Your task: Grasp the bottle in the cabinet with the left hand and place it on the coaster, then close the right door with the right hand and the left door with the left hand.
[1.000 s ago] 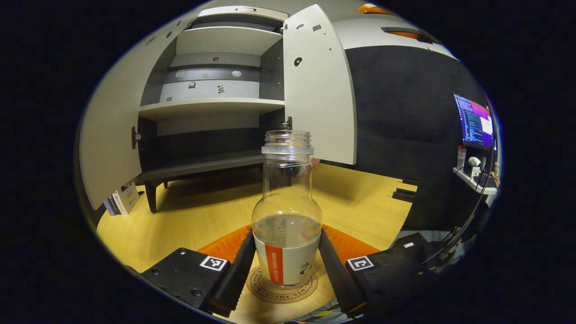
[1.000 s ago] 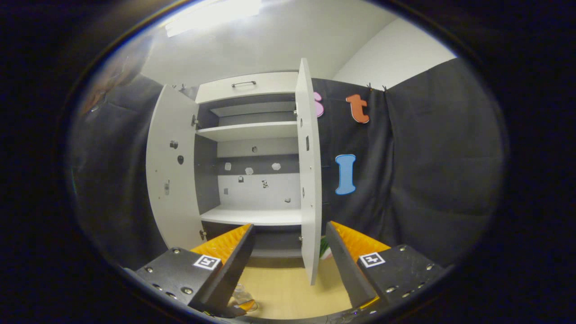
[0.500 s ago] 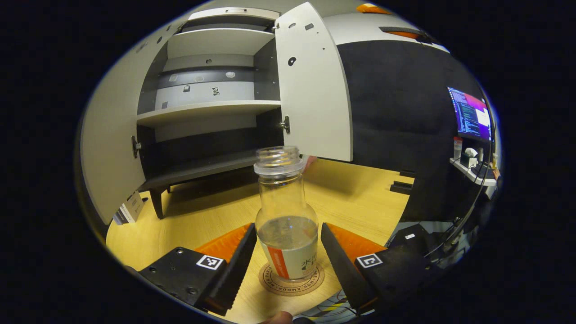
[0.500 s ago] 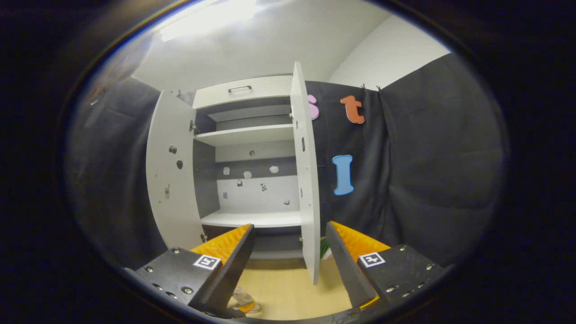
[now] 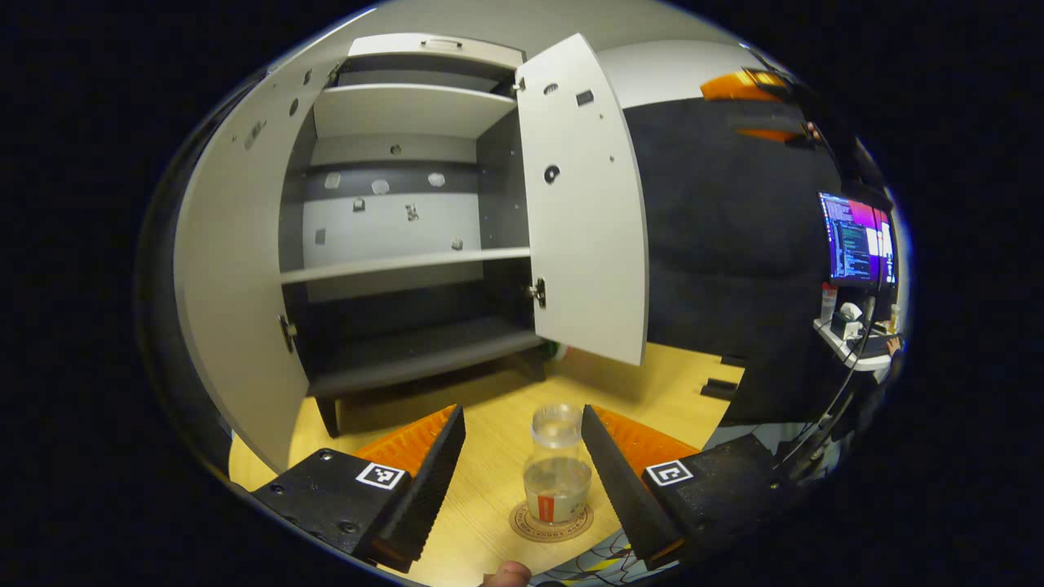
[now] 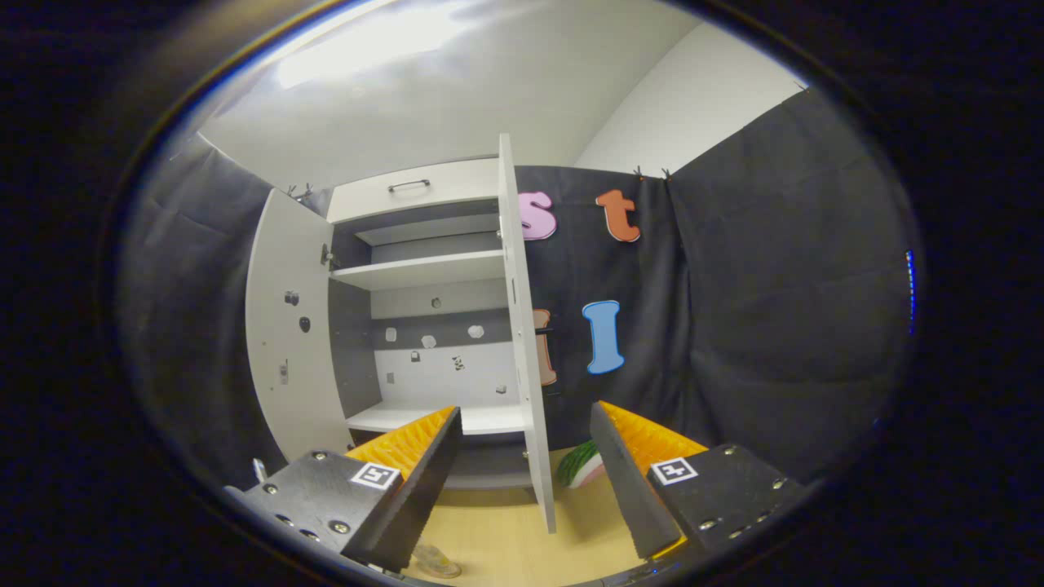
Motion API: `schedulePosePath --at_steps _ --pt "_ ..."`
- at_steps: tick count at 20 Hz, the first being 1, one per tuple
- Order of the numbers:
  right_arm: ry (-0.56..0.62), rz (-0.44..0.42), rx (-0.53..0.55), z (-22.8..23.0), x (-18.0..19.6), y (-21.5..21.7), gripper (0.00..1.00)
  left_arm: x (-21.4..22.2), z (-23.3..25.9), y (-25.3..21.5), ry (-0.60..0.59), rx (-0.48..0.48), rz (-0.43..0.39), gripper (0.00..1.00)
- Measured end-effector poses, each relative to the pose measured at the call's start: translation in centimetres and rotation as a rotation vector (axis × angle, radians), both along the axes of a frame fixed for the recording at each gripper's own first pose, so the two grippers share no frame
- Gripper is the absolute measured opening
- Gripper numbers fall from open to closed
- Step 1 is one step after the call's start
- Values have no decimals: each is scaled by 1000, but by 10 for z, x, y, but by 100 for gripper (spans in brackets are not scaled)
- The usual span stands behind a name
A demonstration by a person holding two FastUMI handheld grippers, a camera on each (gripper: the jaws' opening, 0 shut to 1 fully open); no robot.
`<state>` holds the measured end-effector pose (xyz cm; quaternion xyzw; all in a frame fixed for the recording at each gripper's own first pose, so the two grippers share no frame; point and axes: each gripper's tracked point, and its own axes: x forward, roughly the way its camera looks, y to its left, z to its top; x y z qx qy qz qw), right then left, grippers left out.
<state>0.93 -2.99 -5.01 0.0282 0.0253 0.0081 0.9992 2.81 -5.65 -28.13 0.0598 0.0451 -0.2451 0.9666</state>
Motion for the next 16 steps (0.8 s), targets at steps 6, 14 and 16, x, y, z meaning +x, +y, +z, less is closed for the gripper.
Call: schedulePosePath --at_steps 6,14,16 --pt "2 -86 -46 4 39 -45 96 9 96 14 -3 -83 39 92" --pt "90 -158 -80 -16 115 -94 96 32 151 34 3 -114 68 92" --pt "81 -176 -90 -12 135 -102 96 37 161 32 -7 -159 59 91"
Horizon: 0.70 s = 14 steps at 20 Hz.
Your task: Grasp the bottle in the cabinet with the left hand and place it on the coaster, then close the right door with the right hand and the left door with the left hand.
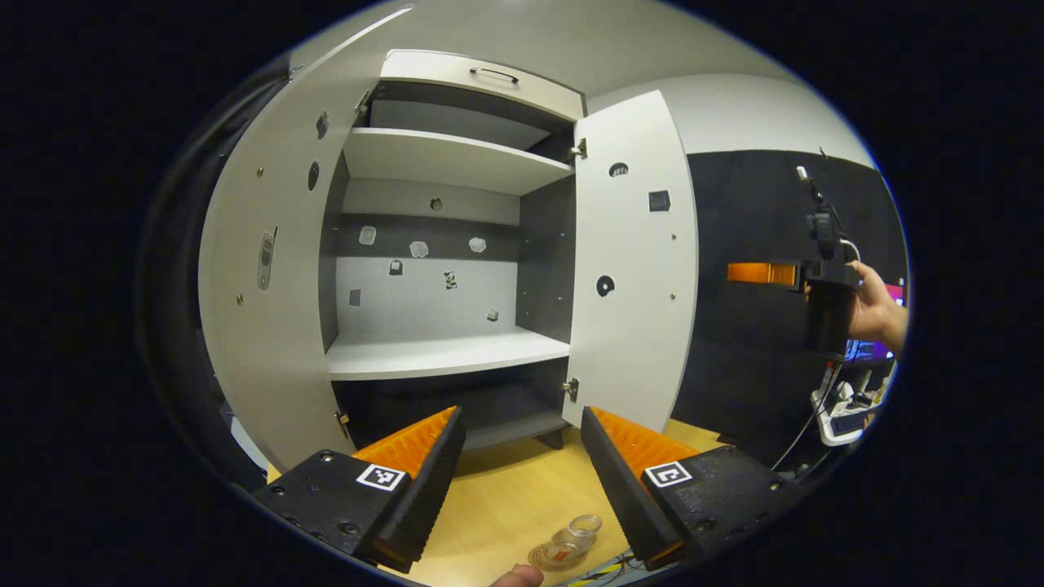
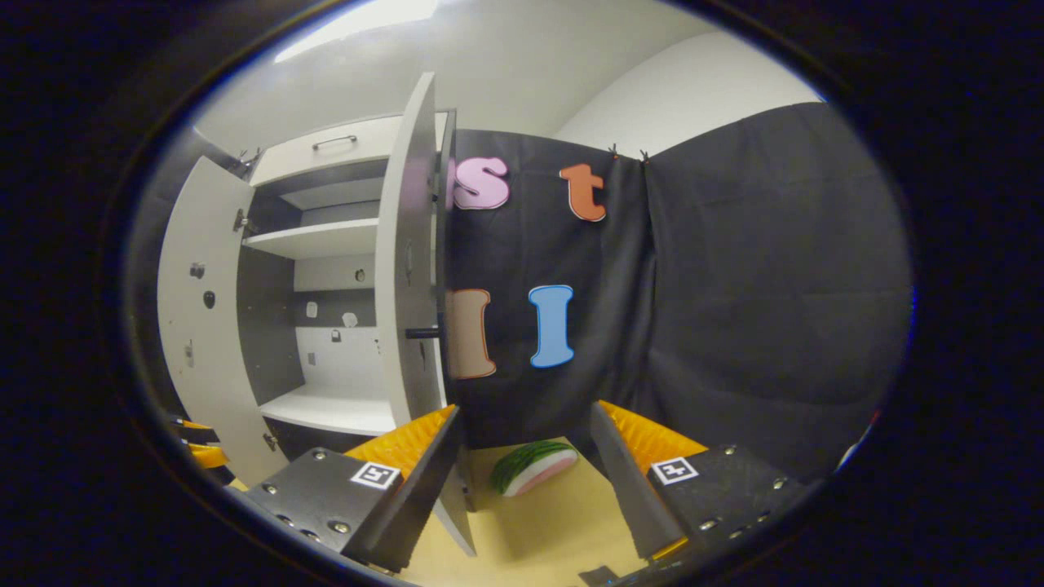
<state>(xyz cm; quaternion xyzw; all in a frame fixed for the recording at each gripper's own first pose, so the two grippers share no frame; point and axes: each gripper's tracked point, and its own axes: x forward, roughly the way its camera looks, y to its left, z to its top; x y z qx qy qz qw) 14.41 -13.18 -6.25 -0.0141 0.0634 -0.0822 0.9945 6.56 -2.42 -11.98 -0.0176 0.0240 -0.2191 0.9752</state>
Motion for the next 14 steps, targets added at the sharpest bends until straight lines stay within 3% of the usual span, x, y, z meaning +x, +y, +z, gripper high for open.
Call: schedulePosePath --at_steps 6,7,10,14 --pt "-20 -38 -33 14 46 -5 96 21 -6 -8 14 -12 -15 88" --pt "-19 -48 -38 14 53 -9 93 26 -5 -8 13 -23 -10 88" --pt "-12 -41 -8 9 68 -13 96 42 -2 -3 13 -14 24 87" --pt "-20 51 -71 9 79 4 96 54 17 8 -8 -28 53 88"
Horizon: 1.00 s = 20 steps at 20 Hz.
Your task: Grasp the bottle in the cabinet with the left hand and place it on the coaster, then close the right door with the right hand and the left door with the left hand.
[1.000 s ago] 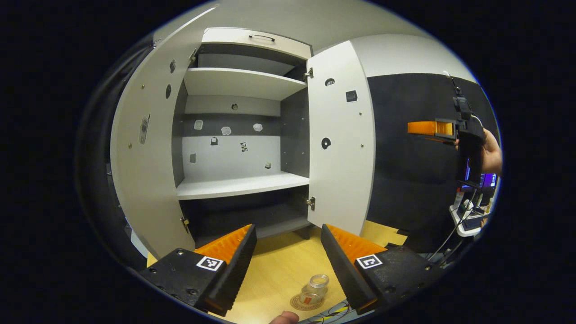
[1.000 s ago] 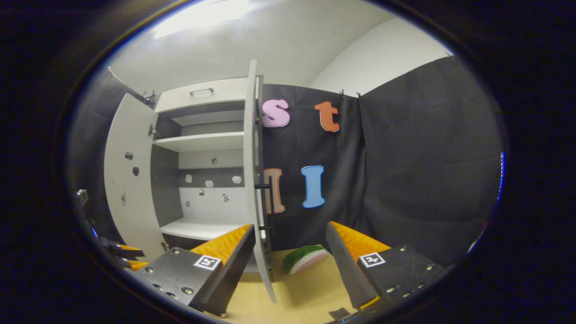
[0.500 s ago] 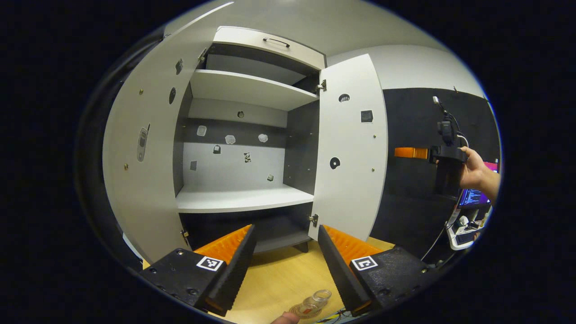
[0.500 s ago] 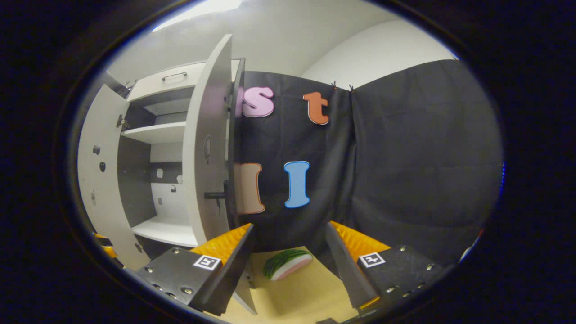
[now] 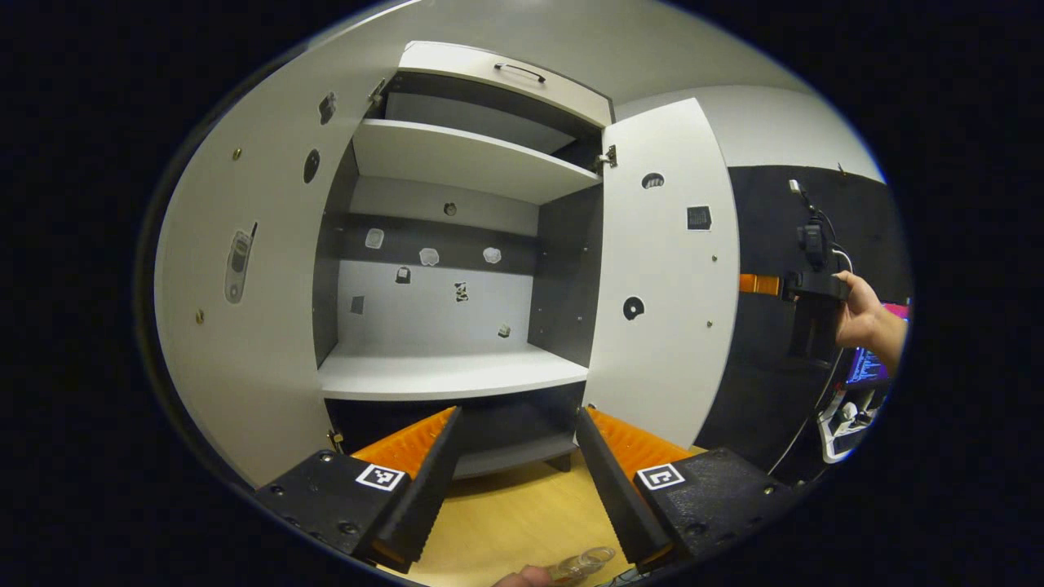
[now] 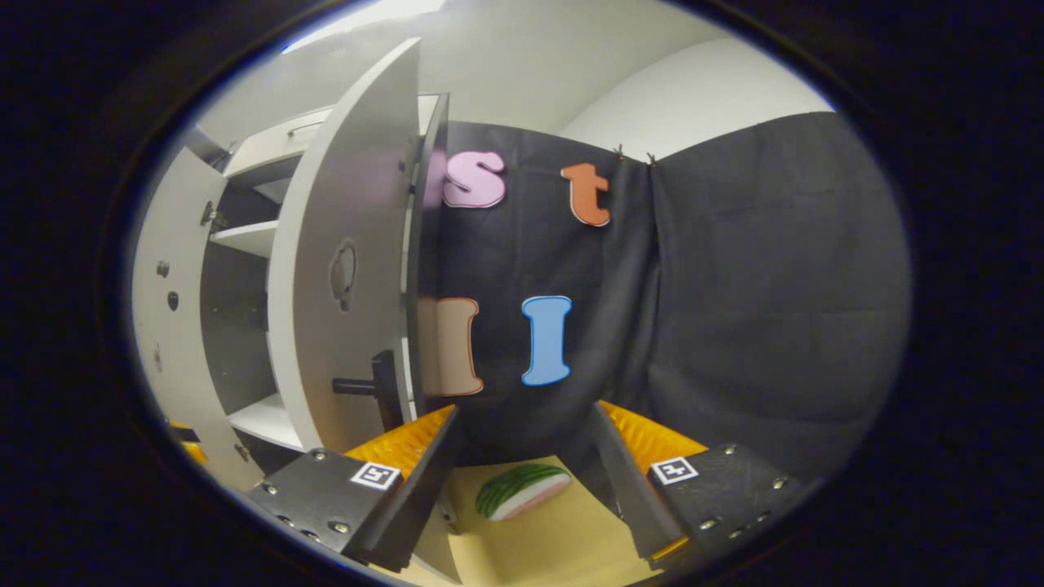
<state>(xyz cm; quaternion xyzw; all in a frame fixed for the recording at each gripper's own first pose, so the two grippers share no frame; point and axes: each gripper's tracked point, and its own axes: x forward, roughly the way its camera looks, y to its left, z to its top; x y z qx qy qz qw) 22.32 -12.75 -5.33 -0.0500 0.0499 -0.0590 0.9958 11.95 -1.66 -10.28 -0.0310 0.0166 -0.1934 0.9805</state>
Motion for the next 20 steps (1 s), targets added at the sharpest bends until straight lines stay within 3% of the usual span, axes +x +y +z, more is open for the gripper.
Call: schedulePosePath --at_steps 2,5,6,7,10,11,12,14,20 --pt "-10 25 -17 2 6 3 93 -2 12 2 14 -30 -14 88" --pt "28 24 87 -9 5 2 88 -11 32 5 23 -74 -24 90" --pt "31 22 93 -9 4 1 92 -13 38 5 2 -71 -20 95" --pt "23 17 85 -8 4 1 87 -17 44 6 -19 -52 -20 94" --pt "-1 8 51 -5 1 1 92 -28 60 10 -107 56 17 94" --pt "-2 11 50 -5 2 3 96 -31 66 12 -136 79 42 89" --pt "0 15 52 -6 2 4 96 -35 72 13 -158 88 69 96" --pt "1 16 60 -7 1 3 87 -47 74 8 -158 82 74 99" --pt "-8 16 135 -11 1 4 92 -70 69 7 -125 65 88 99"
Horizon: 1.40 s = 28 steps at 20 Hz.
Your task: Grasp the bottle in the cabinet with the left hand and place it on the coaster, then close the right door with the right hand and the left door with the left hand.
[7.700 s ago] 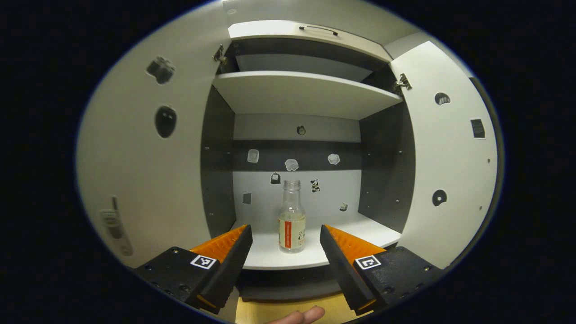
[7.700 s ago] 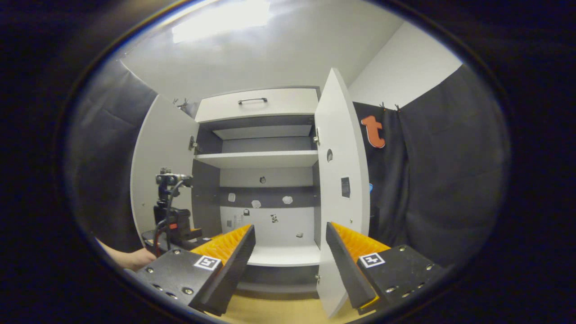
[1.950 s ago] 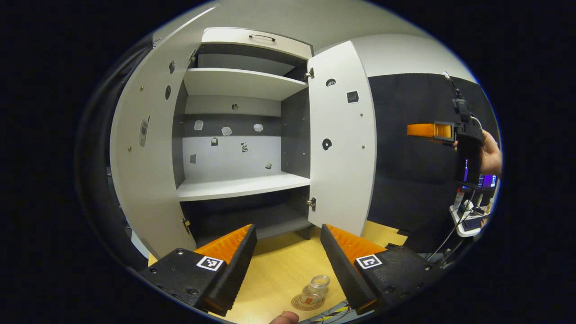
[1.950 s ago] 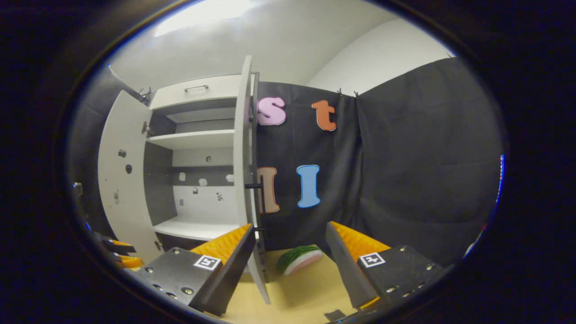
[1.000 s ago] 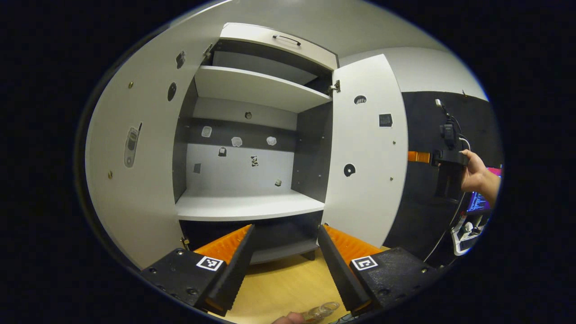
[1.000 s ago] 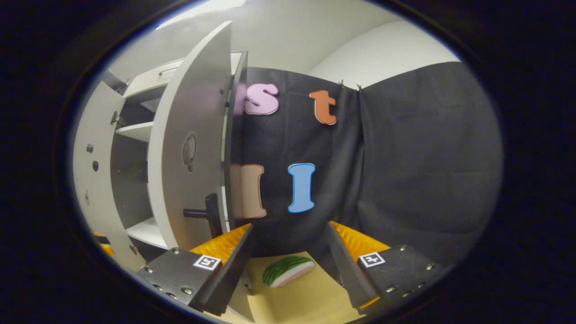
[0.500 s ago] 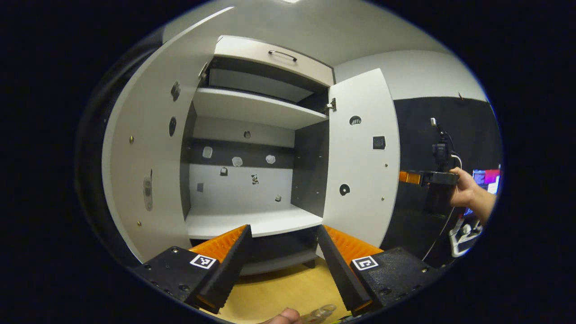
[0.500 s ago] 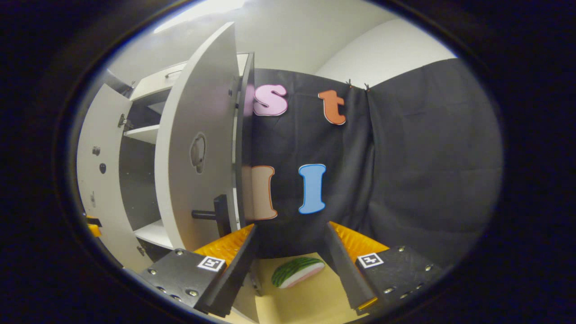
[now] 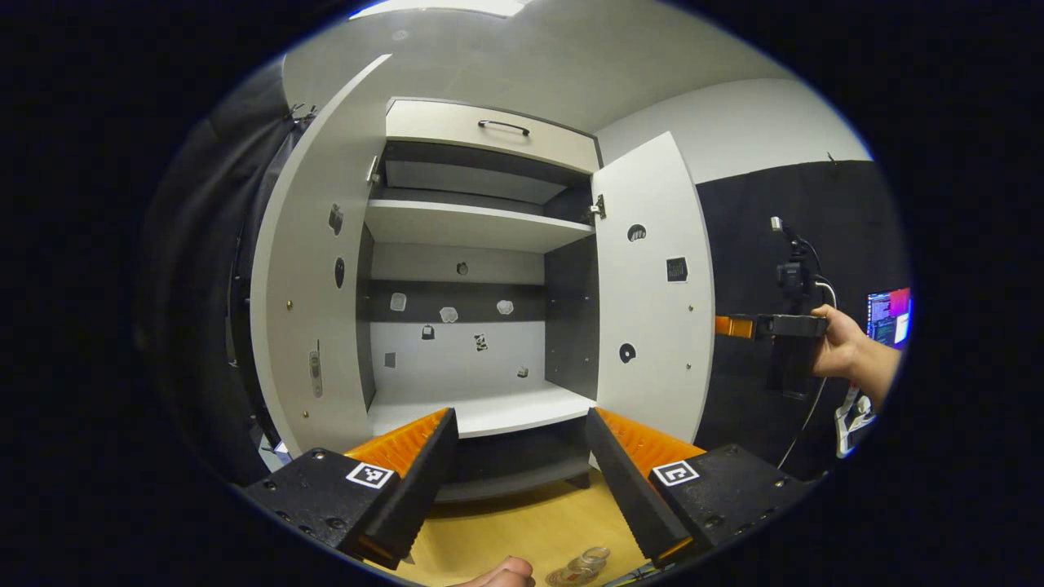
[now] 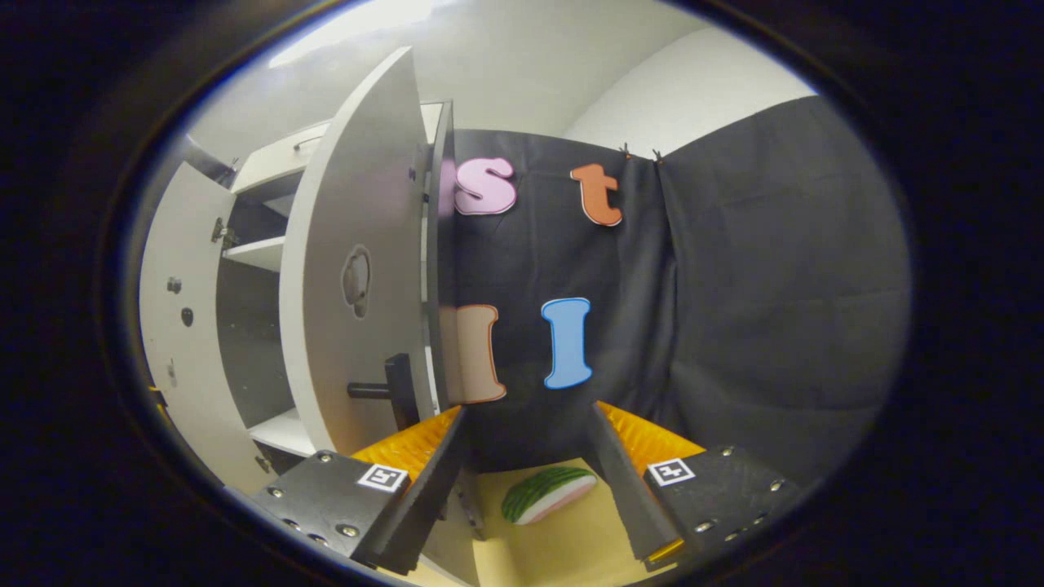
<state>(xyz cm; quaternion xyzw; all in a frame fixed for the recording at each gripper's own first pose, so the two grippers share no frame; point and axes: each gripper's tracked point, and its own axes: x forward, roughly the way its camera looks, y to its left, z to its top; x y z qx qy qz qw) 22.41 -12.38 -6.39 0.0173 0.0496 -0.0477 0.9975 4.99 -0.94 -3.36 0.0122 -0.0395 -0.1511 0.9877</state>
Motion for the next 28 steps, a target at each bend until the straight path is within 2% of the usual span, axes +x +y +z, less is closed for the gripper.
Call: schedulePosePath --at_steps 4,7,8,9,10,11,13,14,17,18,20,21,22,23,24,26,27,28 --pt "11 52 24 -2 -3 18 92 -13 -11 4 27 16 21 99" --pt "19 92 20 -3 -3 34 92 -21 -16 6 56 -27 8 99" --pt "22 97 17 -3 -3 38 87 -20 -17 12 66 -36 14 100" --pt "23 103 12 -3 -4 42 92 -17 -17 17 71 -40 18 99" --pt "22 111 7 -3 -4 47 96 -15 -16 23 67 -35 23 100" --pt "23 120 8 -3 -3 51 87 -16 -15 29 58 -29 28 100" --pt "30 137 23 -5 -3 59 87 -21 -16 40 54 -4 44 99" --pt "36 146 33 -7 -4 64 92 -23 -16 46 49 7 53 99" --pt "40 181 36 -8 0 84 92 -28 -13 60 36 18 78 98" --pt "38 173 28 -8 5 86 87 -29 -13 67 36 20 90 99" --pt "44 171 19 -12 9 93 87 -33 -13 77 40 18 99 99" --pt "44 176 25 -13 11 98 92 -35 -13 83 46 17 106 99" --pt "48 166 34 -14 13 98 92 -37 -14 92 52 14 116 99" --pt "54 152 42 -16 14 97 87 -40 -15 102 57 11 132 99" --pt "59 144 46 -18 15 99 92 -41 -17 112 63 7 150 99" --pt "58 150 52 -18 19 105 92 -42 -19 130 68 1 188 99" --pt "58 155 56 -18 20 107 87 -42 -20 138 69 0 205 99" --pt "54 156 58 -19 19 109 92 -42 -23 148 76 2 221 99"
